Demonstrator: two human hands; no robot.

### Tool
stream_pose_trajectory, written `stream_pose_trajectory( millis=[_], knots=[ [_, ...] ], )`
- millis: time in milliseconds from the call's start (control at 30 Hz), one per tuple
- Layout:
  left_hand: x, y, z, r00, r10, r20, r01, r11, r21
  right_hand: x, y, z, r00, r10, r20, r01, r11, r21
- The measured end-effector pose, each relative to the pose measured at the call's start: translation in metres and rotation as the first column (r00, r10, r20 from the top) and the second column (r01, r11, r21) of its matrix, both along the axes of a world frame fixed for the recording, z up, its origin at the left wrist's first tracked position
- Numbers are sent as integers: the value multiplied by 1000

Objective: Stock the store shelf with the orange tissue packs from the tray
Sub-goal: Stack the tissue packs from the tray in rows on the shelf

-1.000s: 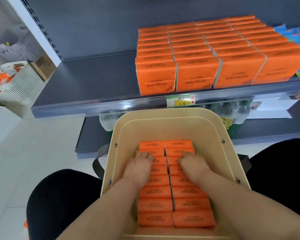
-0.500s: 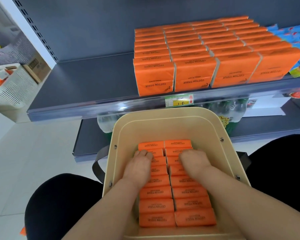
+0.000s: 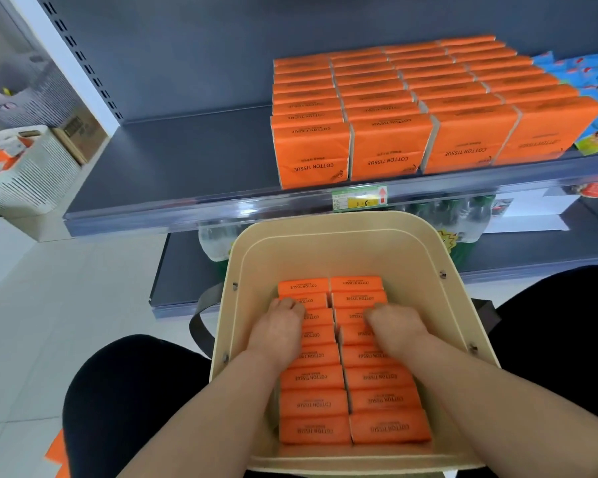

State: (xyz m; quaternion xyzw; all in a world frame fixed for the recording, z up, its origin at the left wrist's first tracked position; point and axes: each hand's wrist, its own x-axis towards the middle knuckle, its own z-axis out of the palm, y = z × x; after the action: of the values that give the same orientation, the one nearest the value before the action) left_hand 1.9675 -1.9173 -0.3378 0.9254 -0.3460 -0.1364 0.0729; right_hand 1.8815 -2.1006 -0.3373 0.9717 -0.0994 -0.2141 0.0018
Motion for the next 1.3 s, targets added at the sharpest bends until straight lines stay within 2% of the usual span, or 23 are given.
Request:
stream_pose_trajectory(
  millis=[200, 367, 500, 567, 667, 733, 900, 1033, 1167, 1300],
  knots=[
    [1, 2, -3, 1000, -3, -5, 3, 1000, 10, 4, 3, 8, 1000, 1, -21, -2, 999, -47],
    [3, 0, -4, 1000, -3, -12, 3, 1000, -3, 14, 5, 47, 998, -25, 49, 29, 996, -81],
    [6, -3, -5, 1000, 10, 2, -10, 1000, 6, 15, -1, 72, 989, -34, 141, 58, 983, -173],
    [6, -3, -6, 1000, 22, 9, -22, 1000, 16, 14, -4, 66, 985, -74, 153, 94, 988, -124],
    [6, 0, -7, 999, 45, 21, -46, 999, 26, 11, -2, 41, 976, -150, 159, 138, 987, 82],
    [7, 1, -8, 998, 55, 29, -56, 998, 38, 10, 1, 27, 974, -151, 171, 129, 982, 136],
    [9, -1, -15, 1000, 17, -9, -16, 990, 138, 15, 1, 23, 956, -88, 279, 56, 991, 123],
    [7, -5, -23, 997, -66, -30, 72, 959, 275, 13, 1, 17, 970, -68, 234, 35, 989, 143],
    [6, -11, -25, 990, -135, 49, 111, 934, 340, 10, -7, 13, 972, -118, 201, 90, 986, 142],
    [5, -19, -23, 970, -218, 112, 162, 914, 373, 5, -3, 12, 975, -91, 201, 70, 991, 113]
  ],
)
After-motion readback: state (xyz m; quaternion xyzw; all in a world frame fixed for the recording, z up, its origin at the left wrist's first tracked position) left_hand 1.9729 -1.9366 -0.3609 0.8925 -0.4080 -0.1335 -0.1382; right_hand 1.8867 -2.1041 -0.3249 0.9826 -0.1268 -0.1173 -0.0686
